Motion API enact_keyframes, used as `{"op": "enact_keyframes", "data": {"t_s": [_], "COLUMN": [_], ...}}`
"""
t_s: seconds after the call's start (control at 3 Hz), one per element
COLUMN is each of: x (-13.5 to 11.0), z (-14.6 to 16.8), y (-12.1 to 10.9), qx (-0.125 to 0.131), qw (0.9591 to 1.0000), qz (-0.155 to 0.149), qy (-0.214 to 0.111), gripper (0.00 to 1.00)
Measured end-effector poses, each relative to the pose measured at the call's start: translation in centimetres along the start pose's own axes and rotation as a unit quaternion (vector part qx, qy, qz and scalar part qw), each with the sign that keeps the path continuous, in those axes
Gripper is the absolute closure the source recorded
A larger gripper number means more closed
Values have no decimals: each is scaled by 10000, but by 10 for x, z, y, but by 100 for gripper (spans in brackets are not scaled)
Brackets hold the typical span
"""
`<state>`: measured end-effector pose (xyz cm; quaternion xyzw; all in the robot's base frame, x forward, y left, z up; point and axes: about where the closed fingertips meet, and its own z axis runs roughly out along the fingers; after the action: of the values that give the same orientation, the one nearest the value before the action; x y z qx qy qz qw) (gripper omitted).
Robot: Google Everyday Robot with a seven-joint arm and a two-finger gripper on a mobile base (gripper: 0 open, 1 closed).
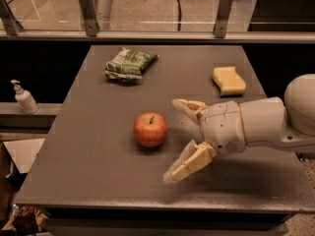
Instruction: Move apple near sponge
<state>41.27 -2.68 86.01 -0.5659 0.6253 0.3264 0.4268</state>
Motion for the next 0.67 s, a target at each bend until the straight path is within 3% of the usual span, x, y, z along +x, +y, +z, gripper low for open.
{"op": "enact_keyframes", "data": {"t_s": [0.67], "x": [-4], "z": [31], "y": [-26], "qx": [128], "qw": [9992], "qz": [-121], "qy": [-346], "gripper": [0]}}
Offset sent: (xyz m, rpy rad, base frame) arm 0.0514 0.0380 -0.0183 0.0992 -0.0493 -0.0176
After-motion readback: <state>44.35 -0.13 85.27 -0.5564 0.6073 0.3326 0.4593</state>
